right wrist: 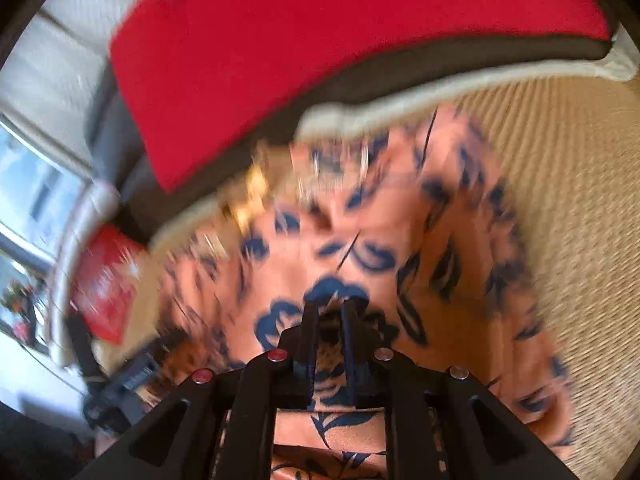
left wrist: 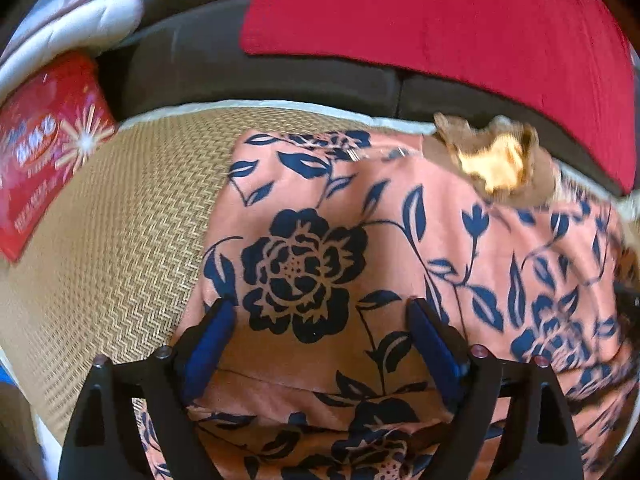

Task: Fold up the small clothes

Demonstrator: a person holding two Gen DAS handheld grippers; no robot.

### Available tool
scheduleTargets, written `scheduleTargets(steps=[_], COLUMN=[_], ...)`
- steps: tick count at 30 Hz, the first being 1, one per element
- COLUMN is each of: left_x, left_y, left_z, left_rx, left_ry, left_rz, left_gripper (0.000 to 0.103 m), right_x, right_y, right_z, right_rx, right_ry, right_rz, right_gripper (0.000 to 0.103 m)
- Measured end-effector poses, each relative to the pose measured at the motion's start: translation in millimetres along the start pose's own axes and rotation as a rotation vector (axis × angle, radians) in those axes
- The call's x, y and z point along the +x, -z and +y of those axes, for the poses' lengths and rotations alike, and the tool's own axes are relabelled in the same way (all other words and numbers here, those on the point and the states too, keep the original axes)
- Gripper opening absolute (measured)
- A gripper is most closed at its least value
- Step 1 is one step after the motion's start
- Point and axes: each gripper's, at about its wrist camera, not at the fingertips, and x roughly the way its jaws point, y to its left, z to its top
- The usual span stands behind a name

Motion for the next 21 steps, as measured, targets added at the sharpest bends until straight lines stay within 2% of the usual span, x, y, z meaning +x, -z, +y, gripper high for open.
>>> scheduleTargets(steps=[2,6,10,11,13,15,16,17,18,21], left_x=[1,-1,-22,-25,-21,-9,-8,-7,-7,-7], left_y=[0,3,14,17,21,27,28,29,30,26], left_z=[-4,1,18,19,17,9,-1,-6,-9,-7], left_rx=[0.016,-0.009,-0.085,-0.087,-0.060,-0.004,0.035,0.055,0.056,0.044], left_ry=[-0.011,0.029,0.082,0.081,0.053,0.006,-0.027,-0.050,-0.059,-0.041], left_rz=[0.007,0.024,-0.016,-0.018,0.005,0.024,0.023,0.018,0.014,0.042], left_gripper=[0.092,0.094,0.094,0.094,0.095,0.102,0.103,0.103,0.103,0.103], right_x=[-3,-11,-9,-5,5,6,7,5,3,1], right_y=[2,10,31,36,45,47,47,45,45,44], right_z=[9,26,48,52,53,43,42,41,43,57], right_rx=[-0.020,-0.047,-0.140,-0.161,-0.172,-0.157,-0.146,-0.138,-0.141,-0.192], right_ry=[0.013,-0.042,-0.064,-0.045,-0.028,-0.060,-0.095,-0.134,-0.142,-0.093], right_rz=[-0.024,-0.047,0.005,0.019,0.037,0.027,0.031,0.035,0.036,0.028], right_gripper=[0.014,0.015,0.015,0.025,0.036,0.044,0.059,0.064,0.066,0.066])
